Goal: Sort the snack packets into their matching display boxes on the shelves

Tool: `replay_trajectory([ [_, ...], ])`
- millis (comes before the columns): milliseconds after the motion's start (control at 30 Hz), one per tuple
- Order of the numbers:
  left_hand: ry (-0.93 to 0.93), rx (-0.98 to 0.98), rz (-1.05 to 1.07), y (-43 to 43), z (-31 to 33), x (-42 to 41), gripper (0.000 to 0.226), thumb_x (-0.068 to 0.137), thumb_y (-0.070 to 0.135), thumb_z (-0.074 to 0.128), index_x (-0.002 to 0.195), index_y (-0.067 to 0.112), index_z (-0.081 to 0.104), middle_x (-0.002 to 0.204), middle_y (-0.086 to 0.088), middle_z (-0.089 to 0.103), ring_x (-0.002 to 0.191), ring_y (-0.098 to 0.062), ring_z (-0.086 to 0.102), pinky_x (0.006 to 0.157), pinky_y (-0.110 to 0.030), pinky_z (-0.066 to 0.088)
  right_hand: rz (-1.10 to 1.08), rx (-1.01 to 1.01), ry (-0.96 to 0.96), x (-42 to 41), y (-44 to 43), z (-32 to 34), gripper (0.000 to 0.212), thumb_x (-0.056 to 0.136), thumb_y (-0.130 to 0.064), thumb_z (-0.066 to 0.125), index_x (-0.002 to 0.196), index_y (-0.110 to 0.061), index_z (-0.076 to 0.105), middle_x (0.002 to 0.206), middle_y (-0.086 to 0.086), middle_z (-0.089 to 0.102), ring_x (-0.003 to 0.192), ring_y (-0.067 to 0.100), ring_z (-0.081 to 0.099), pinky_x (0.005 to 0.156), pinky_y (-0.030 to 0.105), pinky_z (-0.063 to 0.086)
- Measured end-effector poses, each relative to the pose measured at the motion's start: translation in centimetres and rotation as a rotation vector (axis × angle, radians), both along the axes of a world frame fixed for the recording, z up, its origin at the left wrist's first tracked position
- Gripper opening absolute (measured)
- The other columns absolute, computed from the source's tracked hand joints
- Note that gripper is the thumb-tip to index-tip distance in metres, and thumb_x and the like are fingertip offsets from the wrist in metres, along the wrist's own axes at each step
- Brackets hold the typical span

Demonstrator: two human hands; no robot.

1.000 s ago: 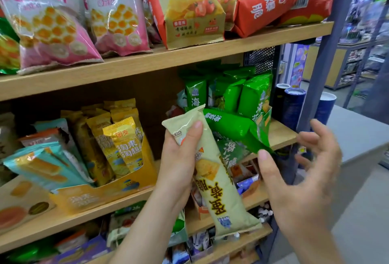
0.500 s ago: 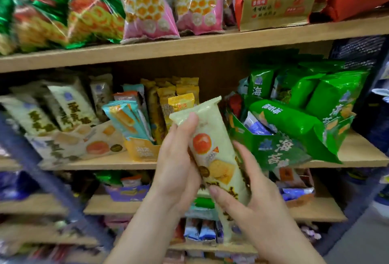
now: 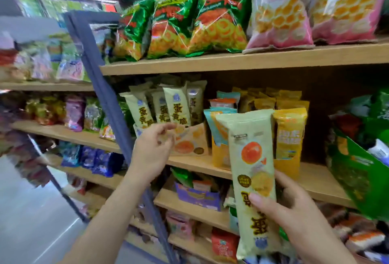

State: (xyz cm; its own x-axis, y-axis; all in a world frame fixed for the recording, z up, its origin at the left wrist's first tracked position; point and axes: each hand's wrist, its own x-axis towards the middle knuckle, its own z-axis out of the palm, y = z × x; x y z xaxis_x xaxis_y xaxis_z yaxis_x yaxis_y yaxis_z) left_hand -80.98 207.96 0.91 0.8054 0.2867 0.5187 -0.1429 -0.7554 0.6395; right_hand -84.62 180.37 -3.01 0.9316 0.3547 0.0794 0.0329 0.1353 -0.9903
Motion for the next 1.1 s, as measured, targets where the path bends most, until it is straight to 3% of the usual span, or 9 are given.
replay_trajectory([
  [167,0.288,0.527,0.045,7.9,-1.9,6.0,0.042,0.096,0.036,0.055,0.137,0.029,0.050,0.128,0.006,0.059,0.123,-0.022,0.049,0.092,-0.042,0.040,-0.167,0.046,-0.074,1.6,6.5,1.3,0.102,0.015,-0.059,0.093,0.109,-0.034,0.062,0.100,-0.015,0.075,0.091,0.004,0.071,0.070,0.018,0.057],
  [267,0.217,0.673,-0.050,10.7,-2.3,6.6,0.020,0.096,0.038,0.052,0.115,0.037,0.059,0.104,0.011,0.067,0.106,-0.020,0.058,0.082,-0.040,0.041,-0.267,0.143,-0.089,2.6,10.2,2.1,0.071,0.039,-0.046,0.092,0.102,-0.032,0.062,0.090,-0.016,0.076,0.081,-0.002,0.071,0.074,0.025,0.055],
  [333,0.145,0.641,-0.156,12.4,-2.3,6.2,0.006,0.094,0.032,0.053,0.094,0.034,0.059,0.088,0.008,0.066,0.095,-0.024,0.061,0.075,-0.038,0.039,-0.336,0.170,-0.132,2.9,12.1,2.7,0.069,0.036,-0.052,0.094,0.097,-0.034,0.067,0.094,-0.013,0.076,0.083,0.000,0.071,0.067,0.021,0.057],
  [400,0.084,0.636,-0.240,14.3,-2.2,5.4,0.019,0.088,0.027,0.054,0.080,0.039,0.042,0.071,0.007,0.058,0.078,-0.028,0.061,0.065,-0.037,0.039,-0.396,0.157,-0.165,3.1,13.9,3.1,0.083,0.024,-0.058,0.094,0.100,-0.037,0.068,0.102,-0.006,0.076,0.091,0.008,0.072,0.066,0.018,0.057],
  [467,0.046,0.637,-0.274,16.2,-1.7,4.4,0.023,0.081,0.028,0.059,0.078,0.037,0.038,0.064,0.005,0.056,0.067,-0.028,0.060,0.057,-0.036,0.042,-0.425,0.177,-0.172,3.1,15.4,3.5,0.072,0.035,-0.050,0.095,0.100,-0.035,0.067,0.100,-0.005,0.076,0.092,0.010,0.072,0.066,0.017,0.056],
  [633,0.189,0.685,-0.357,18.8,-0.6,2.6,0.015,0.088,0.044,0.059,0.099,0.034,0.062,0.088,0.015,0.066,0.087,-0.009,0.063,0.075,-0.033,0.050,-0.447,0.143,-0.207,3.0,18.1,4.1,0.067,0.032,-0.058,0.092,0.094,-0.045,0.069,0.099,-0.011,0.075,0.089,0.003,0.071,0.067,0.018,0.058],
  [767,-0.056,0.353,-0.477,16.5,2.9,1.4,0.056,0.082,0.057,0.058,0.134,0.039,0.048,0.122,0.027,0.053,0.114,0.008,0.048,0.096,-0.012,0.041,-0.444,0.153,-0.212,3.1,18.6,4.3,0.076,0.028,-0.069,0.090,0.098,-0.047,0.070,0.107,-0.008,0.074,0.098,0.007,0.071,0.070,0.018,0.057],
  [900,-0.164,0.392,-0.595,11.3,6.2,3.4,0.072,0.079,0.055,0.063,0.143,0.042,0.033,0.150,0.017,0.030,0.138,-0.002,0.027,0.110,-0.018,0.023,-0.464,0.158,-0.233,3.4,18.8,4.3,0.072,0.036,-0.070,0.088,0.101,-0.044,0.070,0.110,-0.007,0.074,0.101,0.009,0.070,0.073,0.020,0.056],
  [1100,-0.097,0.324,-0.582,11.2,5.4,7.5,0.042,0.079,0.035,0.076,0.119,0.033,0.064,0.117,0.012,0.052,0.105,-0.004,0.052,0.091,-0.030,0.049,-0.588,0.209,-0.319,3.5,17.8,5.0,0.069,0.047,-0.060,0.089,0.108,-0.038,0.066,0.112,-0.010,0.072,0.104,0.006,0.068,0.079,0.019,0.056],
])
